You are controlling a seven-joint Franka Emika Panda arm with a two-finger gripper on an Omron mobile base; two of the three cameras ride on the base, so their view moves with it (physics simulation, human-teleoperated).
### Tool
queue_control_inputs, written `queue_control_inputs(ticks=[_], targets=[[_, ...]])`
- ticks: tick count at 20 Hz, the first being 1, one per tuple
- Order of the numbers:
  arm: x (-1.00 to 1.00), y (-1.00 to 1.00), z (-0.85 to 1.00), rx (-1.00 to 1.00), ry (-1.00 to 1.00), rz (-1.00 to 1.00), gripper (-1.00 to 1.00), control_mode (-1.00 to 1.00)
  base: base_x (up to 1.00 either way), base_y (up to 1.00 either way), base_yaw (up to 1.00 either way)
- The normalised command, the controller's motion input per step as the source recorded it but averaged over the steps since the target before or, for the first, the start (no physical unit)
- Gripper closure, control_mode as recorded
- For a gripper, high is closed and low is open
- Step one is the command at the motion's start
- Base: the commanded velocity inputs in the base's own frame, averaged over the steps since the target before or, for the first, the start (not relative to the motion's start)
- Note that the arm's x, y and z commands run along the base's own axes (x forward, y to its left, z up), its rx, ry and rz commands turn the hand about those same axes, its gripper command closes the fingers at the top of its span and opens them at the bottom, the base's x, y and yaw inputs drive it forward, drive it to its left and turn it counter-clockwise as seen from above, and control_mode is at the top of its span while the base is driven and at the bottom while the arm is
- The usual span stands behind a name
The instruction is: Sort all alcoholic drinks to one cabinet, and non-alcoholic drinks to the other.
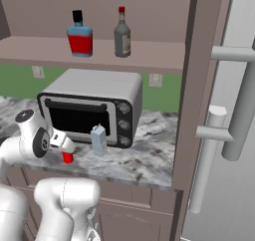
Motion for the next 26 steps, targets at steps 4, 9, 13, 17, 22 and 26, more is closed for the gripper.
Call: queue_control_inputs(ticks=[4, 9, 13, 17, 22, 26], targets=[[0.42, 0.21, -0.2, 0.0, 0.0, 0.0, -1.0, -1.0, 0.0, 0.0, 0.0], [0.45, 0.08, -0.27, 0.0, 0.0, 0.0, -1.0, -1.0, 0.0, 0.0, 0.0], [0.33, 0.0, -0.19, 0.0, 0.0, 0.0, -1.0, -1.0, 0.0, 0.0, 0.0], [0.25, 0.0, -0.18, 0.0, 0.0, 0.0, -1.0, -1.0, 0.0, 0.0, 0.0], [0.07, 0.0, -0.12, 0.0, 0.0, 0.0, -1.0, -1.0, 0.0, 0.0, 0.0], [0.06, 0.0, -0.15, 0.0, 0.0, 0.0, -1.0, -1.0, 0.0, 0.0, 0.0]])
